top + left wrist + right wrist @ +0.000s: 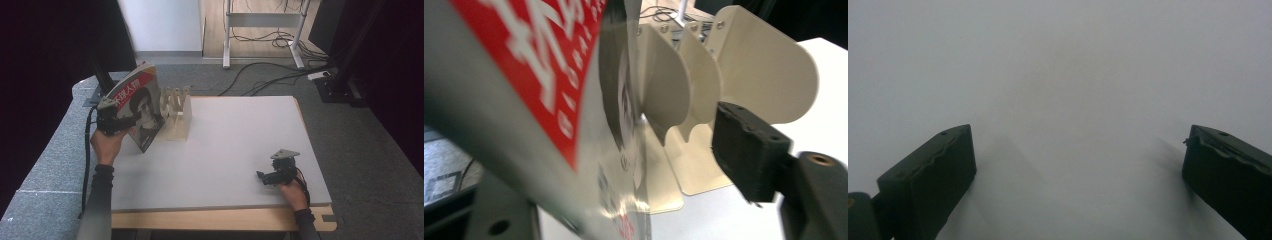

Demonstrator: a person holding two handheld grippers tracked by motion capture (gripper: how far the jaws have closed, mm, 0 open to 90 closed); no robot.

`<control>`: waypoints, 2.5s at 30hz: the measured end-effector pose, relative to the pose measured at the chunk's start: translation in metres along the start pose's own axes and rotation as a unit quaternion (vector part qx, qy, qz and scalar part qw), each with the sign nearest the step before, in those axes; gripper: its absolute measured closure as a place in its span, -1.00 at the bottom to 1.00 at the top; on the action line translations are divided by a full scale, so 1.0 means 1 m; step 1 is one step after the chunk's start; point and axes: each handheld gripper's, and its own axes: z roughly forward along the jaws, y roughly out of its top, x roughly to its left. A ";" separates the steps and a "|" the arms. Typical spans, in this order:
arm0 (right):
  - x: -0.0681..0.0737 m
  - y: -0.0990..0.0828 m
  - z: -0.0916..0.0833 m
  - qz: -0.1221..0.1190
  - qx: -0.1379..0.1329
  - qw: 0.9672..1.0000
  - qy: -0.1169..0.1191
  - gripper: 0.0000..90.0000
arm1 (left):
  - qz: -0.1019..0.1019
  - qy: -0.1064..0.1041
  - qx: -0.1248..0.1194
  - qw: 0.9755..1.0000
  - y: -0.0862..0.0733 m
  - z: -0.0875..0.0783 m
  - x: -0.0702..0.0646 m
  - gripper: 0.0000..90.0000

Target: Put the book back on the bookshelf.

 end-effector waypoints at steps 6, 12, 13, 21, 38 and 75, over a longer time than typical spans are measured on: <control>0.000 0.000 0.000 -0.001 0.000 1.000 0.000 -1.00 | -0.001 0.000 -0.004 1.000 -0.009 -0.009 0.004 -0.59; 0.000 0.000 0.000 -0.001 0.000 1.000 -0.001 -1.00 | 0.006 -0.001 -0.002 1.000 -0.014 -0.021 0.000 -0.69; 0.000 0.000 0.000 -0.001 0.000 1.000 -0.001 -1.00 | 0.006 -0.004 -0.003 1.000 -0.014 -0.023 0.000 -0.70; 0.000 0.000 0.000 -0.001 0.001 1.000 -0.001 -1.00 | 0.003 -0.028 0.004 1.000 -0.019 -0.039 -0.009 -0.88; 0.000 0.000 0.000 0.000 0.000 1.000 -0.001 -1.00 | 0.040 -0.106 0.026 0.993 -0.064 -0.037 -0.050 -1.00; 0.001 -0.001 0.000 0.001 -0.002 1.000 -0.002 -0.99 | 0.136 -0.147 0.166 0.966 -0.140 0.061 -0.134 -1.00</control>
